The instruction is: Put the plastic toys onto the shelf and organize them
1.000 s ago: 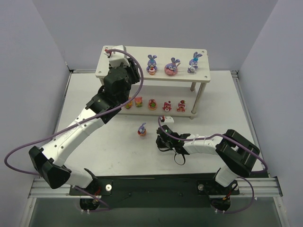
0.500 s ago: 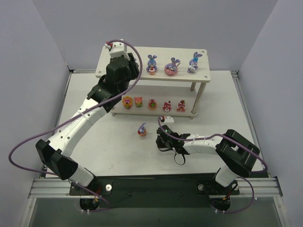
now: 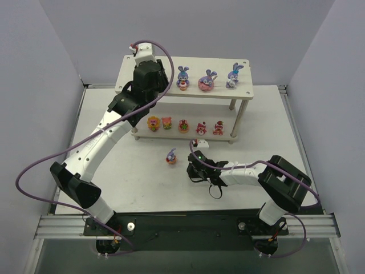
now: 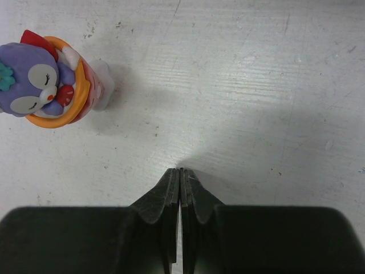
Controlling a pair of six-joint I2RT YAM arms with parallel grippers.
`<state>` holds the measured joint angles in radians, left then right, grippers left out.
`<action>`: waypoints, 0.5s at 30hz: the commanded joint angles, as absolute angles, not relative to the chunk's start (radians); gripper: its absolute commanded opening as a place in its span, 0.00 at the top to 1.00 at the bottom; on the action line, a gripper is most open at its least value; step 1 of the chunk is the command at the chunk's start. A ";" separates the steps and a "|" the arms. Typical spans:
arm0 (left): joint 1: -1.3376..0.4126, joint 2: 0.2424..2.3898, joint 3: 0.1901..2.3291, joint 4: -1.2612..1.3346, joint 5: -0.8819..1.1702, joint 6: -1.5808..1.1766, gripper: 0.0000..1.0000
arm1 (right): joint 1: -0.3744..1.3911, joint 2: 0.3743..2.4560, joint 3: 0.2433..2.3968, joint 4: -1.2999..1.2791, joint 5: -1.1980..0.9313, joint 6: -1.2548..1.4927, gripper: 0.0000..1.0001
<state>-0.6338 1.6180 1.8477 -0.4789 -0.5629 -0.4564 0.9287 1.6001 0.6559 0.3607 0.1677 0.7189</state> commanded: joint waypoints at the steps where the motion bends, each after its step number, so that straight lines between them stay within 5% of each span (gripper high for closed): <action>1: -0.629 1.617 1.904 -0.544 -0.615 -0.472 1.00 | 0.922 1.621 0.670 0.328 0.169 0.727 0.98; 15: -0.623 1.637 1.963 -0.621 -0.609 -0.476 0.91 | 0.922 1.637 0.681 0.327 0.155 0.729 0.98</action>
<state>-0.6327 1.6234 1.9015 -0.5831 -0.5976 -0.4690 0.9287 1.6138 0.6666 0.3691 0.1635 0.7193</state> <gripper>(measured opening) 0.465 0.036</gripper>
